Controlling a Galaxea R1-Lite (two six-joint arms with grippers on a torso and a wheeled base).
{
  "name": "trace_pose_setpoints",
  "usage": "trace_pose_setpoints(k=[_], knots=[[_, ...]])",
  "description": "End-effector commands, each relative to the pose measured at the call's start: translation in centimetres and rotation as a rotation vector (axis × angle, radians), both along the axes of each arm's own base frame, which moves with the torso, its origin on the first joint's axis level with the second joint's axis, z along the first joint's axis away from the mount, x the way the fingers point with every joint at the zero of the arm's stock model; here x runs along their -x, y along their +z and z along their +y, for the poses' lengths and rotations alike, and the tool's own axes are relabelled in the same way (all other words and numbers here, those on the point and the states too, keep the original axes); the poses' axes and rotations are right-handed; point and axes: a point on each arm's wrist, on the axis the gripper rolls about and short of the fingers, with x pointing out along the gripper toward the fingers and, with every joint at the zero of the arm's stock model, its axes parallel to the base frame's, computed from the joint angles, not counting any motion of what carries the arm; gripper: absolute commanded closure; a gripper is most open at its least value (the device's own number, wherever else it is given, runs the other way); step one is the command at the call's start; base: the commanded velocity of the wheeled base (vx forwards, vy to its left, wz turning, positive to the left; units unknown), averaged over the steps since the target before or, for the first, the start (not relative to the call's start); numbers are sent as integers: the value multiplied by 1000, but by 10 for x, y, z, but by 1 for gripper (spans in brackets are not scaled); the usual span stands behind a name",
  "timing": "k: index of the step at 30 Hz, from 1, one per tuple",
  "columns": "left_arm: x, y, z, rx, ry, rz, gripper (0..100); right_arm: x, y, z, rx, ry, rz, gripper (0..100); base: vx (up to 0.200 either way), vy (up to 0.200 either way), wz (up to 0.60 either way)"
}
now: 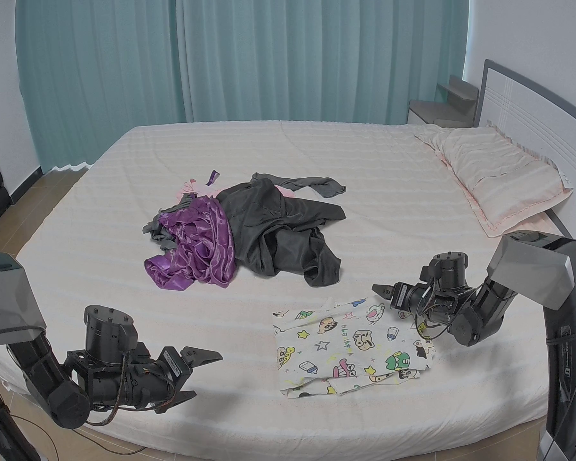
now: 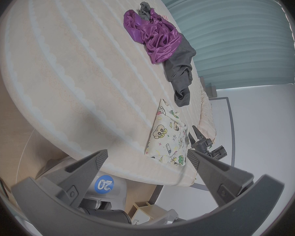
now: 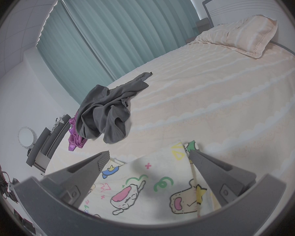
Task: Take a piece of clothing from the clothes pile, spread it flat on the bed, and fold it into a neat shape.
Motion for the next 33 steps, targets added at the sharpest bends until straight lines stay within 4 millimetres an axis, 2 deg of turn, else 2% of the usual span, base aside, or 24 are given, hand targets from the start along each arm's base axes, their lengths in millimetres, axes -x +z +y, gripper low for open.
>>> trace_pose_setpoints(k=[1,10,11,14,19,25,33], knots=[[0,-1,-1,-4,-1,2,0,0,-11,0,10,3,22,0,0,0,0],[0,-2,-3,-17,5,2,0,0,-13,2,11,11,25,0,0,0,0],[1,-3,-3,-20,6,2,0,0,-13,3,7,15,26,100,0,0,0],[1,-3,-3,-20,6,2,0,-1,-14,0,5,10,28,100,0,0,0],[1,-3,-3,-20,6,2,0,-4,-21,-16,13,-38,40,100,0,0,0],[0,-3,-3,-19,6,1,0,-12,-15,-29,22,-105,7,100,0,0,0],[1,-3,-3,-21,5,2,0,-13,-16,-31,29,-120,12,100,0,0,0]])
